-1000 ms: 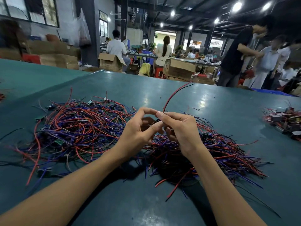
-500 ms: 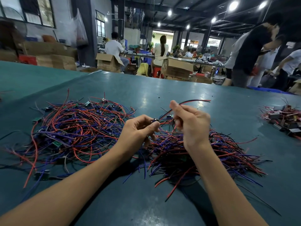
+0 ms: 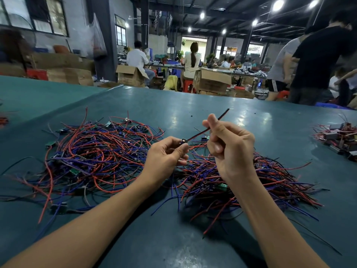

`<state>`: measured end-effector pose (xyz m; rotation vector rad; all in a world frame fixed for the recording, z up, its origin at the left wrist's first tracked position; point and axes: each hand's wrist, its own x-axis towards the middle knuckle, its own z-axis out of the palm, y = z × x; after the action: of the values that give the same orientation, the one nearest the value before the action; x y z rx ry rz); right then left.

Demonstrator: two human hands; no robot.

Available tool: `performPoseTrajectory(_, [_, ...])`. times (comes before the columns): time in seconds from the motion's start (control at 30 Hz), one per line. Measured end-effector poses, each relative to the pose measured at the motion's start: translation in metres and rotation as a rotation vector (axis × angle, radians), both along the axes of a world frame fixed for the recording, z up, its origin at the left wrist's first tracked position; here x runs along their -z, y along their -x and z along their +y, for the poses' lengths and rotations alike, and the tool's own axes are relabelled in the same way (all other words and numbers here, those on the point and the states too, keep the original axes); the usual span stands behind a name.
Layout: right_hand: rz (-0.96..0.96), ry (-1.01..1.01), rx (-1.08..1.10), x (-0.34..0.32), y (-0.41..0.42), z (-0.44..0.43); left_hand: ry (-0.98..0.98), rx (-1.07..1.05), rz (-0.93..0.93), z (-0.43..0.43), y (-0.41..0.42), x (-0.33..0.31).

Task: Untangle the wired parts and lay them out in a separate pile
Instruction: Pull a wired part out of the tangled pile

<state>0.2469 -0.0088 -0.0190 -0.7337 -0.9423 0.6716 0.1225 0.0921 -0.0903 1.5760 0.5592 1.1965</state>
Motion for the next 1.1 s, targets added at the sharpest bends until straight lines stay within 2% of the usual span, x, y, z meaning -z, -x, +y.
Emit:
performPoseTrajectory(0.2, [-0.058, -0.053, -0.039, -0.004, 0.001, -0.006, 0.069, -0.017, 0.011, 0.005, -0.001, 0.004])
performPoseTrajectory(0.27, [-0.067, -0.143, -0.074, -0.006, -0.004, -0.008, 0.156, -0.054, -0.031, 0.010, 0.001, 0.005])
performPoseTrajectory(0.33, [-0.160, -0.249, -0.054, -0.008, -0.010, -0.009, 0.148, -0.068, -0.039, 0.016, 0.004, 0.004])
performPoseTrajectory(0.4, [-0.366, -0.313, 0.151, -0.002, -0.010, -0.007, 0.099, 0.014, -0.049, 0.014, 0.005, -0.002])
performPoseTrajectory(0.47, [-0.597, -0.351, 0.499, 0.010, -0.006, 0.000, 0.173, 0.121, -0.151, 0.010, 0.005, -0.010])
performPoseTrajectory(0.5, [-0.637, -0.356, 0.626, 0.016, -0.003, 0.004, 0.245, 0.175, -0.225, 0.010, 0.006, -0.015])
performPoseTrajectory(0.57, [-0.534, -0.318, 0.702, 0.023, 0.003, 0.011, 0.385, 0.277, -0.359, 0.015, 0.012, -0.022])
performPoseTrajectory(0.63, [-0.449, -0.286, 0.677, 0.022, 0.008, 0.013, 0.507, 0.370, -0.447, 0.017, 0.018, -0.025])
performPoseTrajectory(0.7, [-0.528, -0.186, 0.686, 0.024, 0.010, 0.015, 0.606, 0.462, -0.501, 0.014, 0.020, -0.026])
performPoseTrajectory(0.77, [-0.630, -0.037, 0.587, 0.028, 0.011, 0.019, 0.658, 0.516, -0.533, 0.011, 0.018, -0.027])
performPoseTrajectory(0.9, [-0.509, 0.157, 0.210, 0.030, 0.016, 0.020, 0.545, 0.474, -0.424, 0.013, 0.017, -0.023])
performPoseTrajectory(1.0, [-0.481, 0.188, 0.141, 0.029, 0.015, 0.019, 0.465, 0.355, -0.342, 0.016, 0.015, -0.022])
performPoseTrajectory(1.1, [-0.601, 0.234, 0.124, 0.032, 0.016, 0.021, 0.461, 0.291, -0.297, 0.017, 0.014, -0.022])
